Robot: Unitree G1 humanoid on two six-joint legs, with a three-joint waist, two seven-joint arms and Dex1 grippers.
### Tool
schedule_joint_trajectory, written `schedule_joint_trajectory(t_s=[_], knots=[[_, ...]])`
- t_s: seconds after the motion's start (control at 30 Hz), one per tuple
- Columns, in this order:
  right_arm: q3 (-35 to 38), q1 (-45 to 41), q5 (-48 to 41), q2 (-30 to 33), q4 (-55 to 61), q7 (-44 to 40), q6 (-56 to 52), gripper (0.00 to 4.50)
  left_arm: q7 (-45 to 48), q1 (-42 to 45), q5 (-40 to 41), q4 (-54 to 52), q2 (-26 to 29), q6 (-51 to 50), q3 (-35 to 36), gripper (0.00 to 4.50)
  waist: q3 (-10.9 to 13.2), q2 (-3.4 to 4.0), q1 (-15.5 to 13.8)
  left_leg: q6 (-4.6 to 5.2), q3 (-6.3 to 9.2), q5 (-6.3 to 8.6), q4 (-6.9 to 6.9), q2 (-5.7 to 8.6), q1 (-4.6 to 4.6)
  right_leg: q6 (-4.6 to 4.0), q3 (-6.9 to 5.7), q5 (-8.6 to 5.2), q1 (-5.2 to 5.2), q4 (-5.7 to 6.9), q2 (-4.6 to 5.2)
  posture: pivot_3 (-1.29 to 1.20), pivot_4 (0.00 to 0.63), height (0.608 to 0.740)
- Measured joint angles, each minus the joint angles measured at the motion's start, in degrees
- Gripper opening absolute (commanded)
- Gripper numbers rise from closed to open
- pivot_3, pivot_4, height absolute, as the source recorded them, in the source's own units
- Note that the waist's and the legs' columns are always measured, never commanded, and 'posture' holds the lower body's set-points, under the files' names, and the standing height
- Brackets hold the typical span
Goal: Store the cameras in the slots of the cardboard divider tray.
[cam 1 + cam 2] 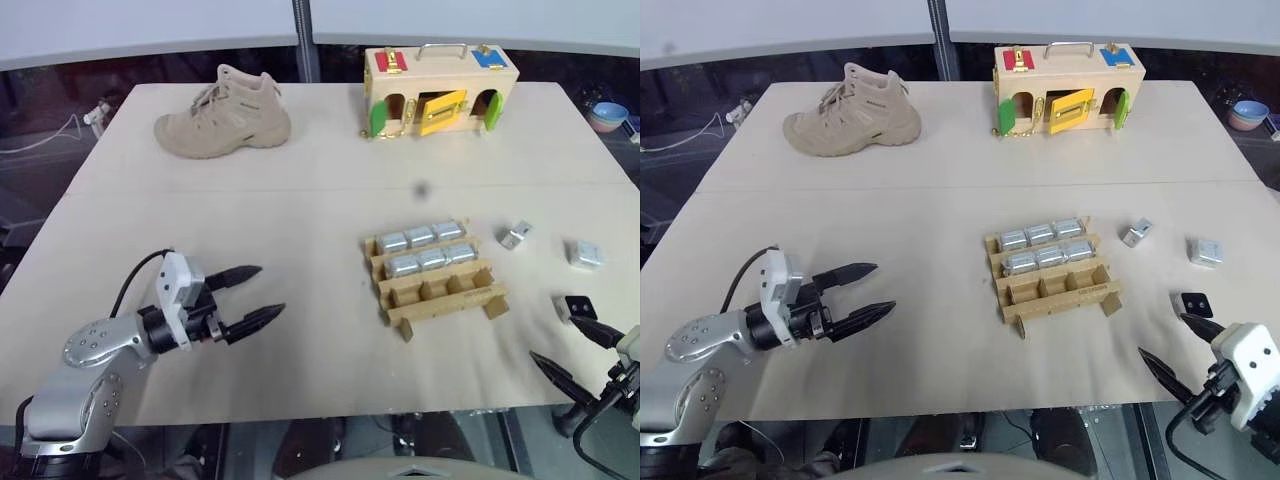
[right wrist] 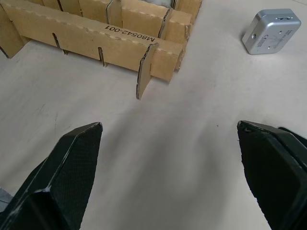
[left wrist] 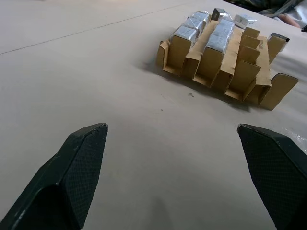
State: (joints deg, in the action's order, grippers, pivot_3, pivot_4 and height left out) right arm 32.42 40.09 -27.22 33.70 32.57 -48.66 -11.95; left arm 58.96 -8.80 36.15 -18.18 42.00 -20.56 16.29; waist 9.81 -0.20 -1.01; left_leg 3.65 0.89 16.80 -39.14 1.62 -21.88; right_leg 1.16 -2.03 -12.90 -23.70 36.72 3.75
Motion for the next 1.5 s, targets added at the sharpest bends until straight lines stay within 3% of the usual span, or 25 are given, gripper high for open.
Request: schedule_joint_trajectory(t_s=[0.07,0.17,0.3,0.53,0.87,0.97,1.1,1.4,1.5], knots=[[0.1,-0.5,-0.2,0.0,0.1,0.8,-0.9,4.47,0.2,0.4,0.9,0.0,0.0,-0.5,0.0,4.50,0.0,0.00,0.0,0.00,0.00,0.00,0.00,0.00,0.00,0.00,0.00,0.00,0.00,0.00,0.00,0.00,0.150,0.740],[1.5,-4.9,-2.2,1.5,0.8,7.5,-9.8,4.47,5.3,5.5,8.6,-0.9,0.4,-2.6,0.5,4.50,0.0,-0.03,-0.1,-0.02,0.01,0.00,-0.10,0.02,-0.05,-0.01,-0.03,0.01,-0.01,0.02,0.04,0.00,0.150,0.740],[4.3,-10.6,-3.2,3.7,0.8,15.9,-20.9,4.47,13.9,8.7,14.9,-4.0,5.0,-4.2,1.2,4.50,-0.1,0.17,0.0,-0.08,-0.02,-0.05,0.03,0.07,0.00,-0.01,-0.02,0.01,-0.01,0.02,0.01,0.00,0.150,0.740],[4.3,-18.1,-5.1,7.9,-1.1,22.7,-37.1,4.47,20.6,15.1,15.8,-3.5,8.0,-5.6,-1.0,4.50,-0.1,0.15,0.0,0.03,-0.15,-0.02,0.04,0.07,-0.02,0.01,0.07,0.01,-0.03,0.01,-0.11,0.00,0.150,0.740],[-1.1,-28.2,-6.1,8.3,-1.4,29.5,-55.5,4.47,21.9,16.1,15.8,-3.6,8.0,-6.8,-2.3,4.50,-0.1,0.12,0.2,0.07,-0.23,0.01,0.02,0.04,-0.01,0.23,0.15,0.13,-0.04,0.01,-0.18,0.00,0.150,0.740],[-1.8,-31.7,-5.6,7.9,-1.7,31.3,-57.9,3.59,21.9,16.8,15.8,-3.7,8.1,-6.9,-2.3,4.50,-0.1,0.12,0.2,0.07,-0.24,0.00,0.00,0.05,-0.01,0.24,0.15,0.13,-0.04,0.01,-0.18,0.00,0.150,0.740],[-2.1,-32.7,-4.9,7.9,-1.5,32.1,-60.2,1.82,21.3,16.9,15.8,-3.8,8.1,-7.5,-2.3,4.50,-0.1,0.12,0.1,0.07,-0.21,0.00,0.00,0.05,-0.03,0.25,0.13,0.14,-0.03,0.02,-0.20,0.00,0.150,0.740],[-1.5,-32.1,-4.8,7.4,1.3,32.2,-62.9,1.82,18.0,17.7,15.8,-3.9,7.8,-9.1,-3.4,4.50,-0.1,0.11,0.2,0.08,-0.22,0.01,0.00,0.05,-0.02,0.26,0.15,0.13,-0.03,0.02,-0.21,0.00,0.150,0.740],[-1.1,-32.2,-6.0,6.1,4.4,29.7,-59.7,1.82,10.5,20.0,16.5,-5.3,5.3,-11.8,-3.5,4.50,-0.1,0.11,0.2,0.09,-0.22,0.01,-0.01,0.05,-0.02,0.28,0.15,0.14,-0.03,0.02,-0.20,0.00,0.150,0.740]])
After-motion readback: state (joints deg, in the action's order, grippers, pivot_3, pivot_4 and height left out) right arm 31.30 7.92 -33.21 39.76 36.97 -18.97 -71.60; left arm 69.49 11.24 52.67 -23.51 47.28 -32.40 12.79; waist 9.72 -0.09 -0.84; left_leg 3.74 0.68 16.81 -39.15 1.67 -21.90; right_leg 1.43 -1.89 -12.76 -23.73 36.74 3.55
